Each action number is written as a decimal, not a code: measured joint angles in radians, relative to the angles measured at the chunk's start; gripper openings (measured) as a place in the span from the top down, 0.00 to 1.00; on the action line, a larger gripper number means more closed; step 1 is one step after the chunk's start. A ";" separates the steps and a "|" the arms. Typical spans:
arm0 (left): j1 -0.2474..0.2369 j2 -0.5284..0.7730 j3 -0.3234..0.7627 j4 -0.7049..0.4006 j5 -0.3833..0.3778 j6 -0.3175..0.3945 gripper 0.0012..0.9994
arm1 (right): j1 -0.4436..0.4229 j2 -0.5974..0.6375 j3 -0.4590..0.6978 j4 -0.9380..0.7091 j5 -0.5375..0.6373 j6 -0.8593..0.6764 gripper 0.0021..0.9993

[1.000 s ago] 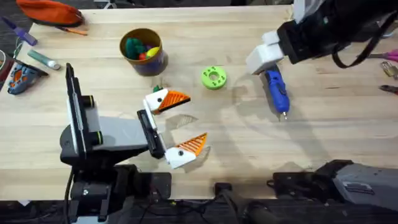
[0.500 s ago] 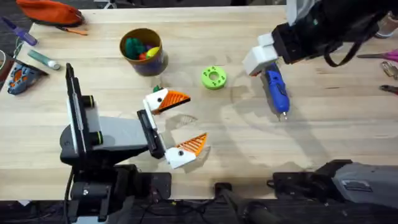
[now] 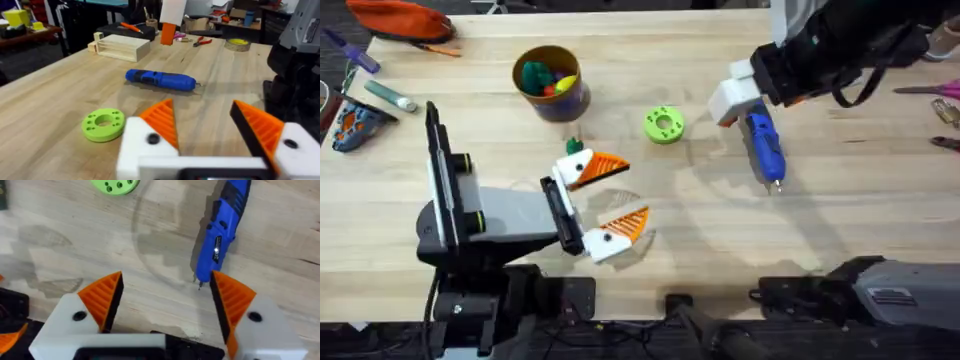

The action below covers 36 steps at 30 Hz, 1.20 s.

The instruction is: Pick up the gripper from the table and insert it into the empty holder that is missing its gripper. Then pick up a screw, insert it into the mounting hole, and use the screwdriver to tighten it. Finally, clean up the table by picking up the vegetable and placing it into the bucket.

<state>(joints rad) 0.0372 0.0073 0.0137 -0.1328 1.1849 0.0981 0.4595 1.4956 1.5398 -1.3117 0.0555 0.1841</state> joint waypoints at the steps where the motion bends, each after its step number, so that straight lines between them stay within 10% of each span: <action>1: 0.000 0.000 0.000 0.000 0.000 0.001 0.31 | 0.000 0.000 0.000 0.000 0.000 0.000 0.01; 9: 0.000 0.000 0.000 0.000 -0.001 0.004 0.97 | 0.000 0.000 0.000 0.000 0.000 0.000 0.01; 36: 0.000 0.000 0.000 0.000 -0.001 0.003 0.99 | -0.093 0.000 0.000 0.014 0.021 0.022 0.01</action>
<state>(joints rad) 0.0372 0.0071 0.0137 -0.1326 1.1843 0.1013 0.3662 1.4956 1.5398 -1.2981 0.0766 0.2058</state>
